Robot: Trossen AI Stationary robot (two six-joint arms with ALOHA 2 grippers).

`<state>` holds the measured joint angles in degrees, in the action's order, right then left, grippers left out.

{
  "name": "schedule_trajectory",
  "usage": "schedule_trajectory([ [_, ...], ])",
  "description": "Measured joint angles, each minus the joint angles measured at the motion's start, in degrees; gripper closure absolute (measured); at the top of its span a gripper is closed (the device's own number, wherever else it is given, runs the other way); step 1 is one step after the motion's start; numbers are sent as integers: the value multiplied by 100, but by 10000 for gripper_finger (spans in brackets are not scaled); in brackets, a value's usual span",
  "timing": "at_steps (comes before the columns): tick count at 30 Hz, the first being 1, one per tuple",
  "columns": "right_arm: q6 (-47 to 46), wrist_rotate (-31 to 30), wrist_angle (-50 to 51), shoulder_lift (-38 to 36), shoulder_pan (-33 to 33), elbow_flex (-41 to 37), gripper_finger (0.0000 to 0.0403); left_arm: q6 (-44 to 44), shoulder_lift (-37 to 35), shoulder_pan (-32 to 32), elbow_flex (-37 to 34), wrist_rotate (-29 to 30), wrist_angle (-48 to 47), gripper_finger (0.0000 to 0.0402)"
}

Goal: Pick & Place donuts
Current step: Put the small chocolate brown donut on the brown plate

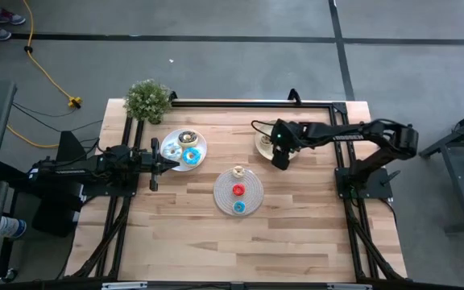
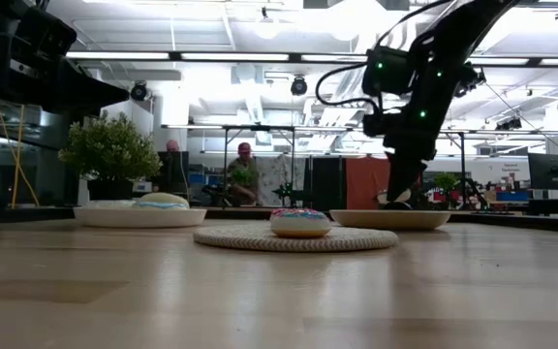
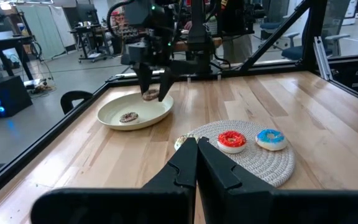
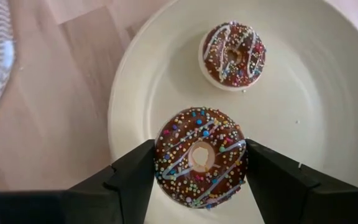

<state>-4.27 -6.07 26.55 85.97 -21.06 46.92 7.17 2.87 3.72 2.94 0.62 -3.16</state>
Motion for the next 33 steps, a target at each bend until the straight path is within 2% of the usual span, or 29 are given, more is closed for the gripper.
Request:
schedule_trajectory([
  [17, -195, 43, -1029, 764, -21, 1, 176, 1, 0, -1, 0, 0, 0, 401],
  [33, -175, -248, -1126, 816, 20, 1, 177, -1, -1, 0, 0, 0, 0, 401],
])
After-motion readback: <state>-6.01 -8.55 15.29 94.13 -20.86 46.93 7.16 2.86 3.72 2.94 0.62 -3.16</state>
